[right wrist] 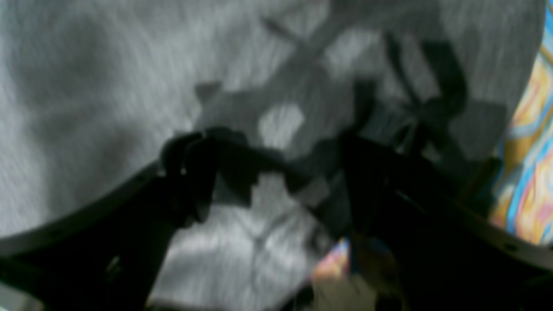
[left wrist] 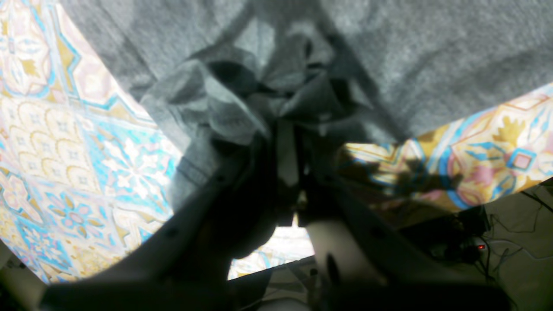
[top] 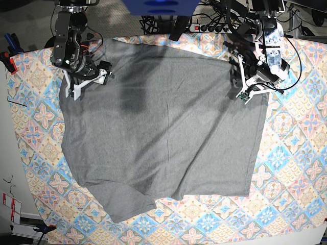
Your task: Fold the T-shirt properly
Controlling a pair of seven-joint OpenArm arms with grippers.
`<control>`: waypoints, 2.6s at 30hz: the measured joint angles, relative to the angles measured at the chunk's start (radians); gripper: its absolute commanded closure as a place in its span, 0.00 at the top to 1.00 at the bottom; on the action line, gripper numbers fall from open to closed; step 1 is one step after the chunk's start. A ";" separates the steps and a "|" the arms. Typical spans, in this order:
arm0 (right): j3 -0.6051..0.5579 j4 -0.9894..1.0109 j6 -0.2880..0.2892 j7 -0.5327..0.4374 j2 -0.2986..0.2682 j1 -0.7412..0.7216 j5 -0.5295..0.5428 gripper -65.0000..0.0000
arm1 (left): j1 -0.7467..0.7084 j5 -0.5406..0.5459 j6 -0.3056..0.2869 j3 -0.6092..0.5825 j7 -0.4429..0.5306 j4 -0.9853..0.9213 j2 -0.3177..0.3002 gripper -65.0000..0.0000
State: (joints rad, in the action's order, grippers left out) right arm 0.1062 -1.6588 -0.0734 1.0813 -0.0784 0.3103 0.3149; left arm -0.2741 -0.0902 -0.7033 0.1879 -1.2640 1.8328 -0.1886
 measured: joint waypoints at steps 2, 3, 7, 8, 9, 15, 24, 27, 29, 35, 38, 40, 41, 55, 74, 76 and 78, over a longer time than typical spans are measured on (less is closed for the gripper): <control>-0.008 0.030 -0.002 -0.034 -0.003 -0.006 -0.005 0.68 | -0.003 0.000 0.000 0.004 0.000 0.000 0.000 0.04; -0.027 0.045 -0.004 -0.058 -0.007 -0.008 -0.007 0.68 | -0.004 0.000 0.000 0.004 0.000 0.000 0.000 0.04; -0.137 0.074 -0.044 -0.116 -0.028 -0.014 -0.097 0.53 | -0.006 0.000 0.000 0.004 0.000 0.000 0.000 0.04; -0.155 0.076 -0.054 -0.129 -0.028 -0.014 -0.120 0.44 | -0.006 0.000 0.000 0.004 0.000 0.000 0.000 0.04; -0.166 0.079 -0.052 -0.155 -0.032 -0.014 -0.115 0.31 | -0.006 0.000 0.000 0.004 0.000 0.000 0.000 0.04; -0.164 0.089 -0.073 -0.231 0.006 -0.016 -0.136 0.03 | -0.006 0.000 0.000 0.005 0.000 0.000 0.000 0.04; -0.199 -0.209 -0.116 -0.069 0.053 0.087 0.021 0.02 | -0.006 0.002 0.000 0.006 0.000 0.000 -0.001 0.04; -0.189 -0.254 -0.193 -0.121 0.025 0.066 -0.005 0.02 | -0.006 -0.007 0.001 0.010 0.000 0.000 -0.005 0.04; -0.184 -0.249 -0.194 -0.114 0.026 0.076 -0.017 0.02 | -0.006 0.005 0.000 0.007 0.005 0.000 0.001 0.04; -0.156 -0.246 -0.187 -0.101 0.040 0.080 0.002 0.01 | -0.011 -0.003 0.000 0.008 0.001 0.000 -0.003 0.04; -0.151 -0.247 -0.194 -0.101 0.029 0.081 -0.011 0.02 | -0.020 0.000 0.000 0.008 0.007 0.000 -0.002 0.04; -0.155 -0.246 -0.193 -0.093 0.036 0.095 0.003 0.02 | -0.023 0.000 0.000 0.008 0.007 0.000 -0.001 0.04; -0.155 -0.245 -0.193 -0.071 0.042 0.098 0.003 0.03 | -0.022 0.000 0.000 0.008 0.007 0.000 -0.002 0.04; -0.196 -0.239 -0.190 0.034 0.042 0.103 0.002 0.57 | -0.020 0.000 0.000 0.004 0.008 0.000 -0.002 0.04; -0.235 -0.005 -0.169 -0.241 0.048 0.086 0.137 0.56 | -0.020 0.000 0.000 0.004 0.008 0.000 -0.003 0.04; -0.282 -0.005 -0.175 -0.257 0.039 0.086 0.108 0.53 | -0.023 0.000 0.000 0.004 0.006 0.000 -0.002 0.04; -0.326 -0.005 -0.203 -0.279 0.033 0.081 0.067 0.40 | -0.023 0.000 0.000 0.004 0.004 0.000 -0.002 0.04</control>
State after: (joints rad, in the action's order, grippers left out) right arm -0.2195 -1.6634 -0.2768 0.8024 -0.0456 0.3916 0.3820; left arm -0.2966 -0.0898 -0.7033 0.1917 -1.2602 1.8324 -0.1902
